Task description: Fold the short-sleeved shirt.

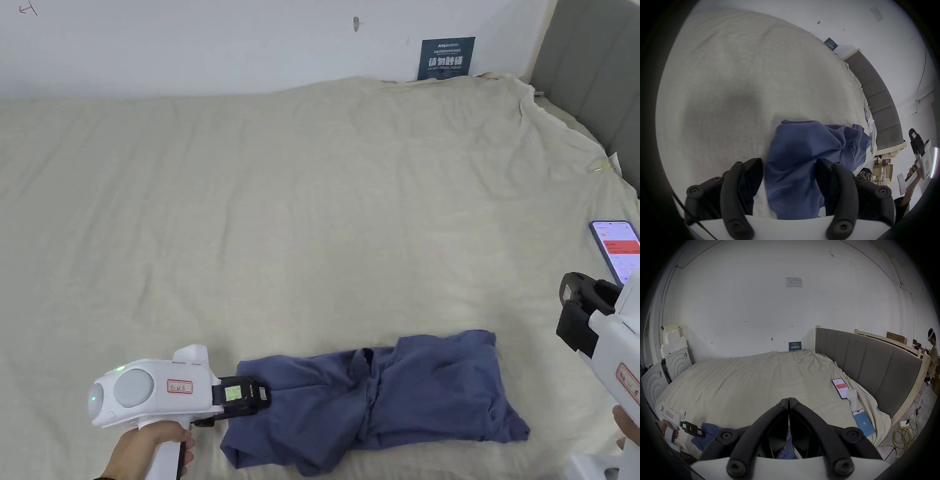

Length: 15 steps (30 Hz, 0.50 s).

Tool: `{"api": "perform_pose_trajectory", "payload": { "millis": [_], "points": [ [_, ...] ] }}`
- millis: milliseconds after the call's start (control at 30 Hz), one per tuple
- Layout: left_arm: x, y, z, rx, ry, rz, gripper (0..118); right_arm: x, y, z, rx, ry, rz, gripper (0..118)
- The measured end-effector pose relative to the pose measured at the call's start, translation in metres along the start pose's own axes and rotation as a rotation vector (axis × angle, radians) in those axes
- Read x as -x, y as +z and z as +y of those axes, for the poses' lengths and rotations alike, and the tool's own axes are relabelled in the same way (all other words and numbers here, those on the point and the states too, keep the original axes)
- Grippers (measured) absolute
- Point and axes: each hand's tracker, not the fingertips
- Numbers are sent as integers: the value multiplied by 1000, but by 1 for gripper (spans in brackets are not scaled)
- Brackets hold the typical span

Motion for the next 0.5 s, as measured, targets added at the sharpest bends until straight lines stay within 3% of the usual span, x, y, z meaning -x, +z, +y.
{"api": "perform_pose_trajectory", "payload": {
  "millis": [67,233,500],
  "points": [
    [-5,-5,0,6,-13,2,63,0,0,0,-1,0,-3,0],
    [-7,-5,1,21,-79,59,21,-2,1,1,-3,-4,-11,0],
    [-18,15,-4,-28,-85,42,9,-1,-2,3,0,-4,-12,0]
  ]
}}
